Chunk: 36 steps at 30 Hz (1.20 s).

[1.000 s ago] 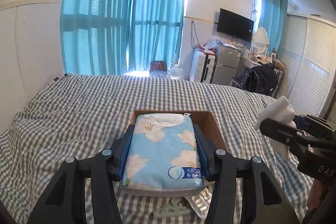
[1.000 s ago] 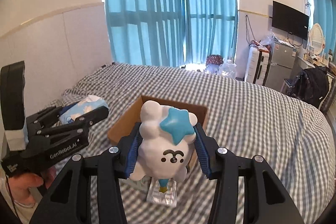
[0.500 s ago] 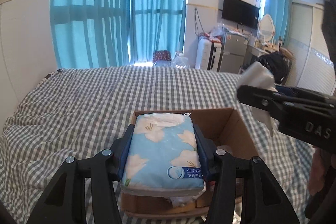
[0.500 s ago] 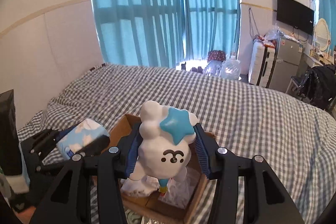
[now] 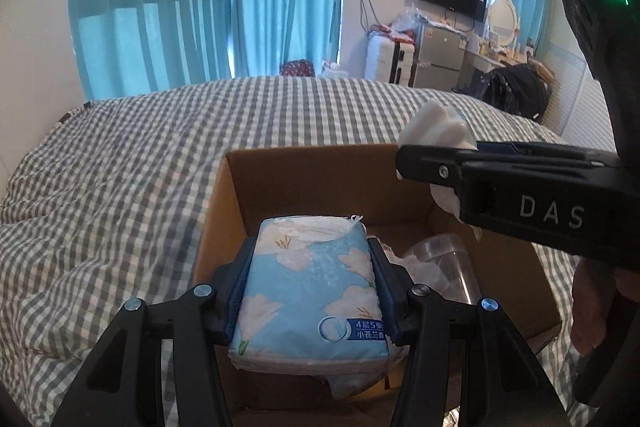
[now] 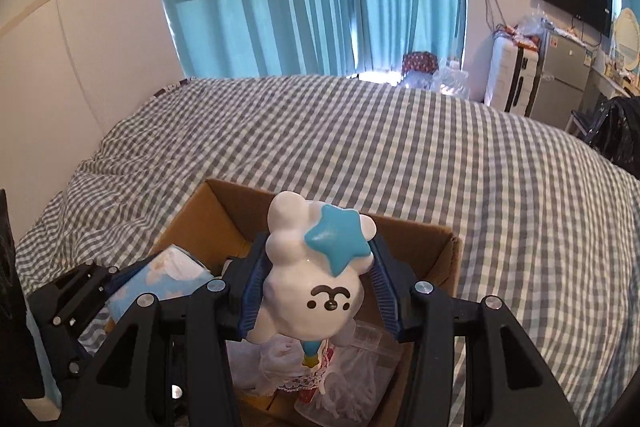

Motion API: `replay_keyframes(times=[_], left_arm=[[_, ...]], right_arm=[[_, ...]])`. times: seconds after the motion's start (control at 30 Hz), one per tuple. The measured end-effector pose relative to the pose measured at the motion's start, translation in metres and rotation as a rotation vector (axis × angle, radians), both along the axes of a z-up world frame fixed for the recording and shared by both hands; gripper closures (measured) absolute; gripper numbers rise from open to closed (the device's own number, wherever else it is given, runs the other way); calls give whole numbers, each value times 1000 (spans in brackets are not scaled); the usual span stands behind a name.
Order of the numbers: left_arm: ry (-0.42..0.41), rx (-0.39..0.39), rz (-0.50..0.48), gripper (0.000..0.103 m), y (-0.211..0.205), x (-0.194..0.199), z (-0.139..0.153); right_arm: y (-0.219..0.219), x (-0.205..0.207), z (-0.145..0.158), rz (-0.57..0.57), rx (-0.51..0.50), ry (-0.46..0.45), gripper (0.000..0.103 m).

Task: Organize objects
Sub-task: 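Lower the tissue pack and bunny figurine into the box and release both, then grasp the silver blister pack with the right gripper while the left grasps the green clip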

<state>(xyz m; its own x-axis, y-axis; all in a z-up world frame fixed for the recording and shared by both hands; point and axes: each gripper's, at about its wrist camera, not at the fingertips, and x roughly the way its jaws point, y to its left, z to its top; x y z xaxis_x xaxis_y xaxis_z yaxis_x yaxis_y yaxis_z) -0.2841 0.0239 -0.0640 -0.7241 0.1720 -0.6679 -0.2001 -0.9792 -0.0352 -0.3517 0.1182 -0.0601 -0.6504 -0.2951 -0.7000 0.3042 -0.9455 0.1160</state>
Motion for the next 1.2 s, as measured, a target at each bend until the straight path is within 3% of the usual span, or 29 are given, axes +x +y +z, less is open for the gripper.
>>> replay_keyframes(times=[0.13,0.2,0.3,0.5,0.8,1.0,1.2], left_arm=[[7,3,2,43,2,7,3],[12,8,12,24,4,11,9],[48,10,33,10,2,25,24],[86,-5,66,2,-2,64,59],[176,11,105,0,-15,140,104],[192,14,135,0,-25,174,105],[192,3,184,0,-36,194,78]], right_arm=[[4,5,6,-9,-7,9,52],[6,10,13,-22,-18,18,43],[12,24,31,-46,-17,39,39],[29,82,85,-83,33,125,32],[40,186,146,-129,90,240,21],[42,239,143,-152,87,272,11],[38,260,98,-157,100,247,10]])
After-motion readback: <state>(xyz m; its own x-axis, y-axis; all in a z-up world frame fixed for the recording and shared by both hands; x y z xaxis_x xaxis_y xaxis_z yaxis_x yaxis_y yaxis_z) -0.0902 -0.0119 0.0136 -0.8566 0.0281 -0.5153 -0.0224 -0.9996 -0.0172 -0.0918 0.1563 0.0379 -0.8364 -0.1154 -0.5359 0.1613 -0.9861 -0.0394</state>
